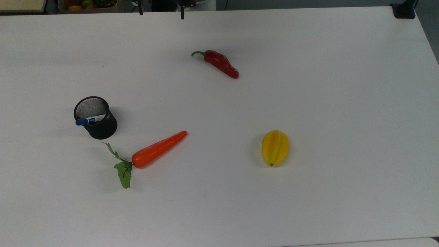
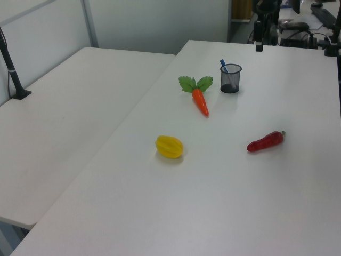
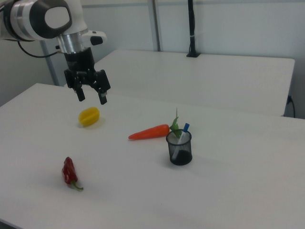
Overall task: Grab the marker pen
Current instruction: 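Move the open gripper over the black mesh pen cup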
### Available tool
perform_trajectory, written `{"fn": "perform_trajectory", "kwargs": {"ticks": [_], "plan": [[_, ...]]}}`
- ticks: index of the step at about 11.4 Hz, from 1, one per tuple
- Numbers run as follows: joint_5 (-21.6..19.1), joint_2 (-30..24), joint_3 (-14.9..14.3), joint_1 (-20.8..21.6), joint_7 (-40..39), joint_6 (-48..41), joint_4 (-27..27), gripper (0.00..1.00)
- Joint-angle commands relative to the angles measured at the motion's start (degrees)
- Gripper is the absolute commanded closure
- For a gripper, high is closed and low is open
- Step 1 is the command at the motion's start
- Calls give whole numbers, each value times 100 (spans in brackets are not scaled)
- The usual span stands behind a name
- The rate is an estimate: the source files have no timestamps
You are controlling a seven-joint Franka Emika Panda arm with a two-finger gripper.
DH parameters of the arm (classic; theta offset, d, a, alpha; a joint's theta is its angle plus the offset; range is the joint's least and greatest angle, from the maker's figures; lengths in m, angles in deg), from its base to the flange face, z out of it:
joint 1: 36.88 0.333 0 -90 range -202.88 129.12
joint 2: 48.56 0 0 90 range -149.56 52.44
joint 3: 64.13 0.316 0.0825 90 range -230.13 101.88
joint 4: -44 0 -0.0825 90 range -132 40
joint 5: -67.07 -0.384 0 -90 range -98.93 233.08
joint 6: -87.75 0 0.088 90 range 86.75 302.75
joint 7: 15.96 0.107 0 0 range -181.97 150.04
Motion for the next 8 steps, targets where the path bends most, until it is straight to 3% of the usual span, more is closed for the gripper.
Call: {"fn": "perform_trajectory", "kwargs": {"ticks": [1, 5, 8], "plan": [[-32, -63, -79, -4, -128, 143, -92, 0], [-14, -18, -106, -144, -155, 171, -74, 0], [-6, 104, -106, -530, -155, 363, -65, 0]]}}
